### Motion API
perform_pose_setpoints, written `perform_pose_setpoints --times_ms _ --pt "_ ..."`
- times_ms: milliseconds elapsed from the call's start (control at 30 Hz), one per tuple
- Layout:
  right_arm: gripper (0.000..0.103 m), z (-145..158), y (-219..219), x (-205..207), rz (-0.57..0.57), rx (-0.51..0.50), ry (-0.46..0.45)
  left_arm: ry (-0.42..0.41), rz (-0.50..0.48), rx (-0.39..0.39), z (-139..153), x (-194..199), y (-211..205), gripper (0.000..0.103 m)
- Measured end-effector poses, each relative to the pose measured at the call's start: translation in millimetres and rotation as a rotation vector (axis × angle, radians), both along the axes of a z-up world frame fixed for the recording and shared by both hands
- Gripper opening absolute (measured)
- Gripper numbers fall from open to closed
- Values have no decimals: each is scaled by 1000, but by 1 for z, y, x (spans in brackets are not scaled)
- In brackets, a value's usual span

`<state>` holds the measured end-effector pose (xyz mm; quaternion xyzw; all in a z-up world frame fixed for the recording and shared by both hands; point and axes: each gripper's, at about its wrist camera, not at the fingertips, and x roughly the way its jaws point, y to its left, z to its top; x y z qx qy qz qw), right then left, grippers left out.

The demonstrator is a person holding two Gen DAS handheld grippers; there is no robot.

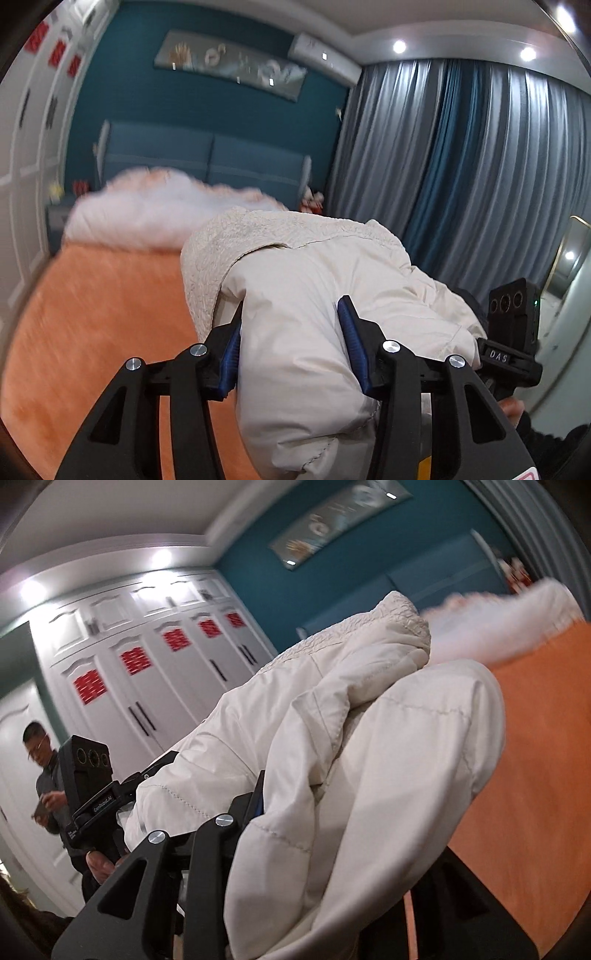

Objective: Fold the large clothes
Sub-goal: 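Carry the gripped hem over the jacket body toward the collar with both tools, then lower the folded hem onto the jacket and open both tools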

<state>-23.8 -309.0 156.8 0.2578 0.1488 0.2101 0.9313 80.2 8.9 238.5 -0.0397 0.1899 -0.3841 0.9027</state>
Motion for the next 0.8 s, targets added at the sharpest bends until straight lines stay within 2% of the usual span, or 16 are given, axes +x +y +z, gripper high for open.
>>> perform_pose_setpoints --times_ms 100,167,200,233,300,333,367,433,467,567,633,700,767,800 --pt "26 2 13 38 32 -16 -28 -45 28 -4 0 31 26 45" --pt "31 -24 13 75 60 25 19 -49 61 20 -21 58 37 47" --pt "35 -41 14 96 66 52 70 -35 73 31 -36 69 43 53" --pt "43 -71 16 122 65 74 155 8 114 66 -64 92 48 56" --pt "47 -129 21 154 17 53 334 122 172 135 -119 122 54 55" --pt "47 -172 22 162 -20 30 465 225 239 212 -164 139 62 55" --pt "47 -199 22 160 -47 23 539 311 273 243 -195 146 71 54" --pt "42 -239 13 134 -82 65 599 443 308 221 -236 145 95 54" --pt "40 -244 9 121 -97 78 600 476 320 190 -245 140 106 54" --pt "26 -225 -1 99 -147 11 575 494 347 150 -239 128 120 54" --pt "16 -180 13 117 -156 -125 528 467 371 172 -218 133 110 54" --pt "14 -147 25 137 -143 -223 472 431 373 210 -197 140 90 56" --pt "14 -111 52 170 -128 -343 427 411 398 258 -177 153 64 67" --pt "14 -104 59 180 -131 -379 418 414 406 254 -170 153 53 69"
